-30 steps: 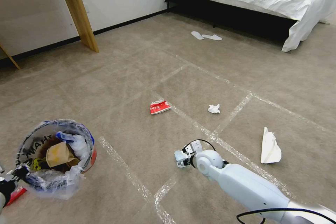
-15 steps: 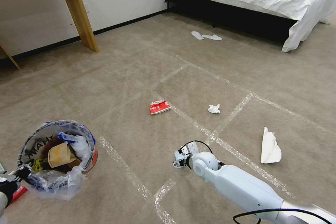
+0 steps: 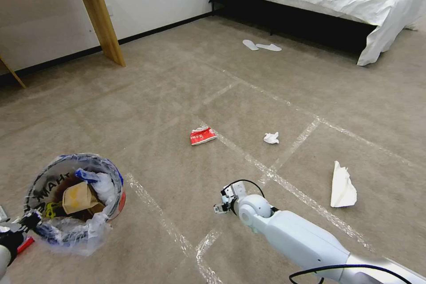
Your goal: Pick up the trash bin and place the garbage on the floor into it.
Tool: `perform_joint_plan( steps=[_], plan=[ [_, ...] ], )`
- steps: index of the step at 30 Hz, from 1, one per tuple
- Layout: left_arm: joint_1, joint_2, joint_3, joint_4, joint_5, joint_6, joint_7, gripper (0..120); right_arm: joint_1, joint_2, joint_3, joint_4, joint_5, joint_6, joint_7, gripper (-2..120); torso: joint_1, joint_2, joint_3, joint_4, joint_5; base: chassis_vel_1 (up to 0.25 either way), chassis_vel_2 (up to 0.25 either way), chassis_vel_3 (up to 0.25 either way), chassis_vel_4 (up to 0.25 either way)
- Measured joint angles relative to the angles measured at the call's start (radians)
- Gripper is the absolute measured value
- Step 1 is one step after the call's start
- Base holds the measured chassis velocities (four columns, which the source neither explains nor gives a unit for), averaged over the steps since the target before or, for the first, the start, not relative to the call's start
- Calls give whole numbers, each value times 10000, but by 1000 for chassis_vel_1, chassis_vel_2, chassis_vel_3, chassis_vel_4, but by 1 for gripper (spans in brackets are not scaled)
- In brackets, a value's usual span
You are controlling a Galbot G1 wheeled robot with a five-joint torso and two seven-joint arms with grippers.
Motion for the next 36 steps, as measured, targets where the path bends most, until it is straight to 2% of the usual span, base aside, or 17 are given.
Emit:
perform_joint_plan(
  steps=[5,19,21,23,24,26,29,31,32,34,36],
  plan=[
    [145,-47,-94,-21,0,-23,98,0,117,449,-66,-593,-397,314,-156,100,0,0,0,2,2,0,0,0,0],
    [44,-24,-29,65,37,-59,140,0,-17,345,155,-973,-900,637,-359,99,1,0,0,0,0,0,0,0,0],
    [34,-24,-20,65,37,-61,140,0,-44,337,170,-1003,-953,667,-379,95,1,0,0,0,1,0,0,0,0],
    [47,-45,-12,66,41,-66,147,0,-63,369,170,-1122,-1062,770,-445,85,1,0,0,-1,1,0,0,0,0],
    [47,-45,-12,66,41,-66,147,0,-63,369,170,-1122,-1062,770,-445,85,1,0,0,-1,1,0,0,0,0],
    [91,-55,-23,80,55,-85,187,0,-83,383,170,-1160,-1140,846,-507,73,1,0,0,0,1,0,0,0,0],
    [107,-55,-35,86,60,-95,197,0,-88,384,170,-1168,-1162,862,-513,68,1,0,0,0,1,0,0,0,0],
    [125,-52,-47,87,62,-107,210,0,-123,387,169,-1215,-1220,910,-515,57,1,0,0,0,1,0,0,0,0],
    [125,-52,-47,87,62,-107,210,0,-123,387,169,-1215,-1220,910,-515,57,1,0,0,0,1,0,0,0,0],
    [111,-50,-47,110,64,-114,213,0,-193,357,172,-1238,-1307,964,-518,43,2,0,0,0,1,0,0,0,0],
    [101,-49,-42,119,71,-115,214,0,-218,329,177,-1264,-1359,991,-536,40,3,0,0,1,1,0,0,0,0]
  ],
)
